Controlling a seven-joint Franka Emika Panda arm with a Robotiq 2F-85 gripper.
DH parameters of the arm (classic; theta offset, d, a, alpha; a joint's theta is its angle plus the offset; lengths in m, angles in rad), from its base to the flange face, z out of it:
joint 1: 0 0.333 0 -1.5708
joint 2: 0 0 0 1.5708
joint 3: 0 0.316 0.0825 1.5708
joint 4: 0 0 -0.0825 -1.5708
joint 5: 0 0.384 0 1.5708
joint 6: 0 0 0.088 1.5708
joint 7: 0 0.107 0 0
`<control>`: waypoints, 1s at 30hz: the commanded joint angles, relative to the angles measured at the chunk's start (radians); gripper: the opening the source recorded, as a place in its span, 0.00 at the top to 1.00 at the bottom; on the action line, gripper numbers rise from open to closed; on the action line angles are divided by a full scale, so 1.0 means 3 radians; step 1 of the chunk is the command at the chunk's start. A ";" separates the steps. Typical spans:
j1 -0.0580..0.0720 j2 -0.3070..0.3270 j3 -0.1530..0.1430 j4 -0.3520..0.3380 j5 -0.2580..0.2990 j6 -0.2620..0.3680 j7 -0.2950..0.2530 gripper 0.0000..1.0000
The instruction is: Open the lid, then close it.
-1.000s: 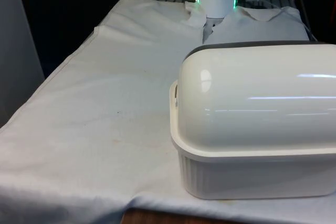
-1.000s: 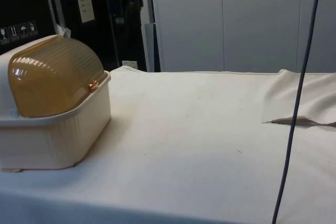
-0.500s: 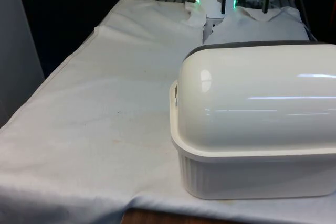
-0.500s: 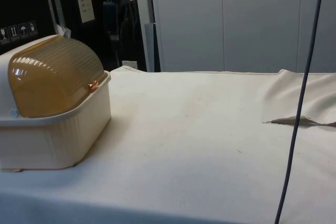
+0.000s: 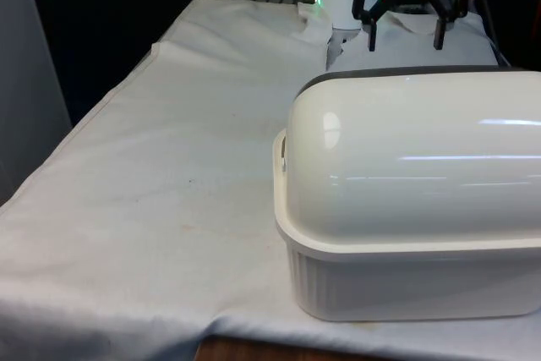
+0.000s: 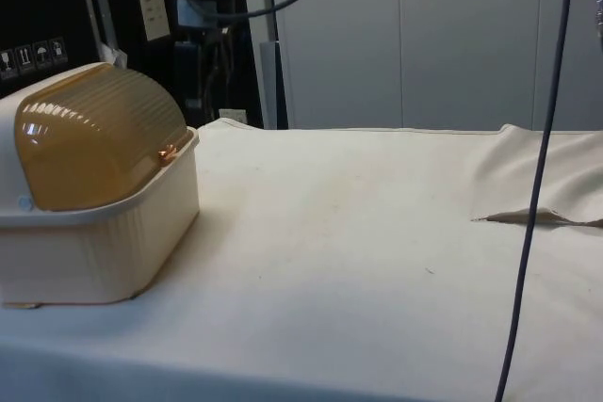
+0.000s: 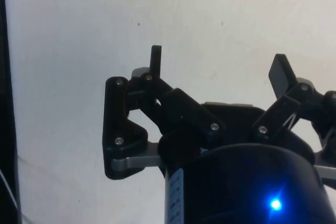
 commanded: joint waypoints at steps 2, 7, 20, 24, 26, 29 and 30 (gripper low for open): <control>0.0013 0.0047 0.0000 0.0000 -0.0037 0.0100 0.0050 0.00; 0.0007 0.0160 0.0007 -0.0003 -0.0027 0.0290 0.0033 0.00; -0.0023 0.0347 -0.0040 0.0023 0.0013 0.0513 -0.0040 0.00; -0.0017 0.0397 -0.0060 0.0027 0.0000 0.0590 -0.0030 0.00; -0.0023 0.0437 -0.0060 0.0047 0.0007 0.0660 -0.0040 0.00; -0.0027 0.0463 -0.0067 0.0053 0.0010 0.0713 -0.0047 0.00; -0.0030 0.0473 -0.0070 0.0057 0.0010 0.0743 -0.0050 0.00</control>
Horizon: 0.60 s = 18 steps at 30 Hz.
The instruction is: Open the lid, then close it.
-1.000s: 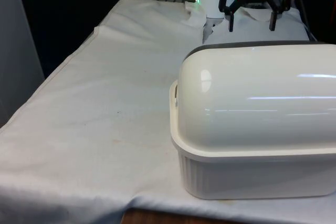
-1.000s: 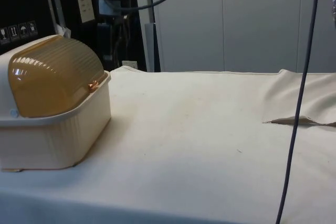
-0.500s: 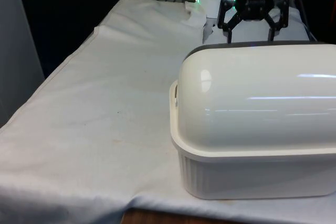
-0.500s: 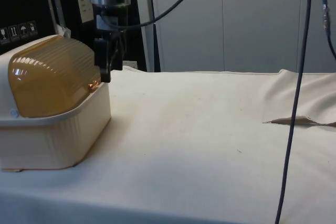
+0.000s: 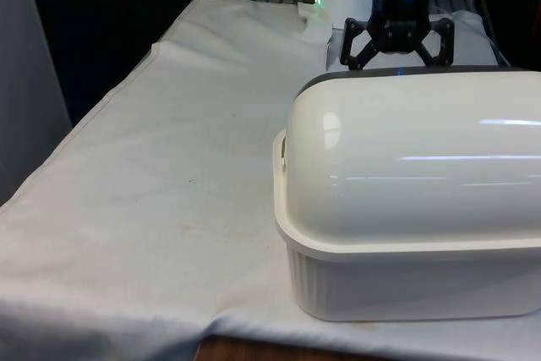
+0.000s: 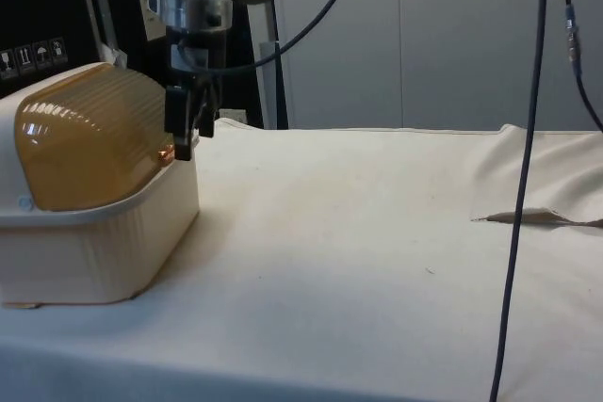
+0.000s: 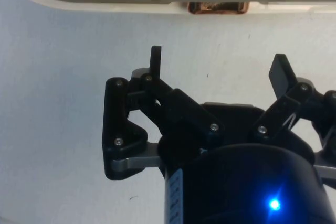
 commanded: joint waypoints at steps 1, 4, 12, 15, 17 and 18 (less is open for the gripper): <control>-0.0010 0.0010 0.0007 0.0000 0.0013 0.0050 -0.0017 0.01; -0.0013 0.0017 0.0003 -0.0003 0.0013 0.0077 -0.0020 0.09; -0.0020 0.0027 0.0003 -0.0007 0.0017 0.0120 -0.0020 0.50; -0.0020 0.0030 0.0003 -0.0007 0.0017 0.0133 -0.0023 0.69; -0.0020 0.0030 0.0003 -0.0007 0.0017 0.0137 -0.0023 0.81; -0.0020 0.0033 0.0003 -0.0007 0.0017 0.0137 -0.0023 0.86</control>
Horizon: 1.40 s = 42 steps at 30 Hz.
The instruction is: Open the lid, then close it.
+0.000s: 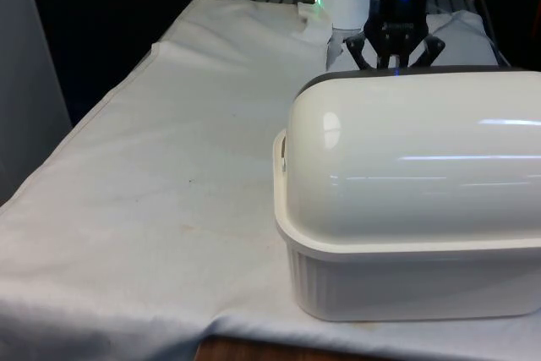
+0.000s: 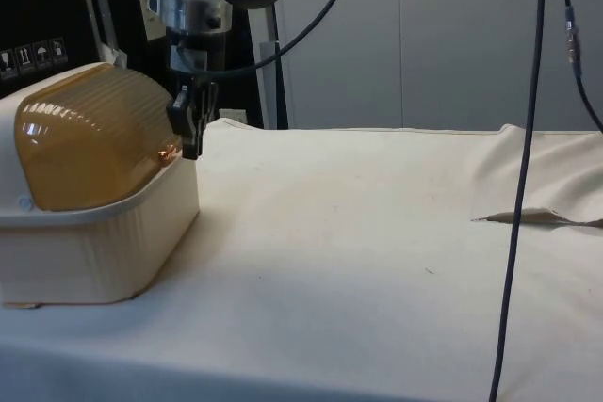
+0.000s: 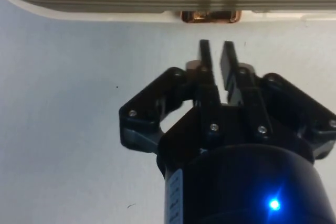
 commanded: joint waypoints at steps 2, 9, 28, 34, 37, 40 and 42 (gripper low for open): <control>-0.0007 0.0013 0.0007 0.0000 0.0013 0.0050 -0.0013 0.91; 0.0003 0.0060 0.0007 0.0013 0.0003 0.0167 0.0007 1.00; 0.0013 0.0083 0.0047 0.0033 0.0023 0.0337 0.0003 1.00; 0.0010 0.0070 0.0070 0.0030 0.0033 0.0400 -0.0003 1.00; 0.0010 0.0060 0.0077 0.0023 0.0030 0.0443 0.0000 1.00; 0.0013 0.0047 0.0077 0.0020 0.0027 0.0483 0.0007 1.00; 0.0013 0.0040 0.0080 0.0017 0.0027 0.0513 0.0003 1.00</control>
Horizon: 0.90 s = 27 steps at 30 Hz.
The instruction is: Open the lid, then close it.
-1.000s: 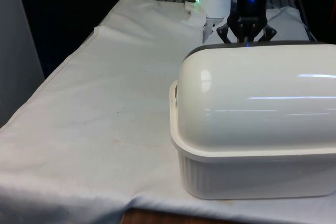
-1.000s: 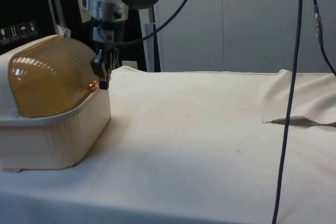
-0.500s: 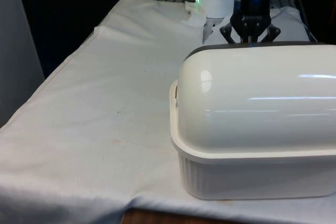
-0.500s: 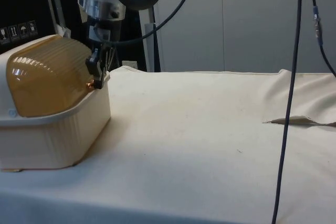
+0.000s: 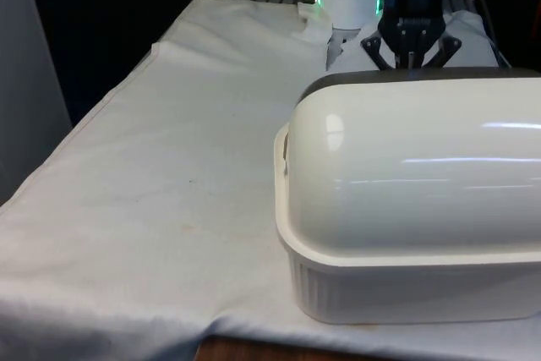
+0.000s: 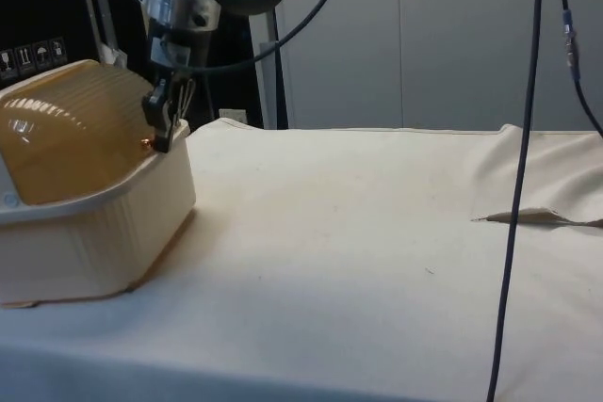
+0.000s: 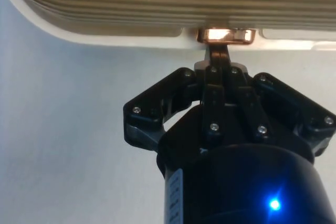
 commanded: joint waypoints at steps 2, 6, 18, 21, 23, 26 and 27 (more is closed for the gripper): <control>-0.0007 -0.0023 0.0017 -0.0010 0.0023 0.0063 -0.0010 1.00; -0.0007 -0.0050 0.0013 -0.0010 0.0017 0.0080 -0.0013 1.00; -0.0003 -0.0157 -0.0003 -0.0003 0.0003 0.0070 -0.0037 1.00; -0.0003 -0.0193 -0.0003 0.0003 0.0003 0.0077 -0.0040 1.00; -0.0003 -0.0190 -0.0007 0.0003 0.0000 0.0053 -0.0030 1.00; -0.0007 -0.0207 -0.0003 0.0017 0.0003 0.0097 -0.0040 1.00; -0.0007 -0.0210 -0.0003 0.0023 0.0003 0.0103 -0.0040 1.00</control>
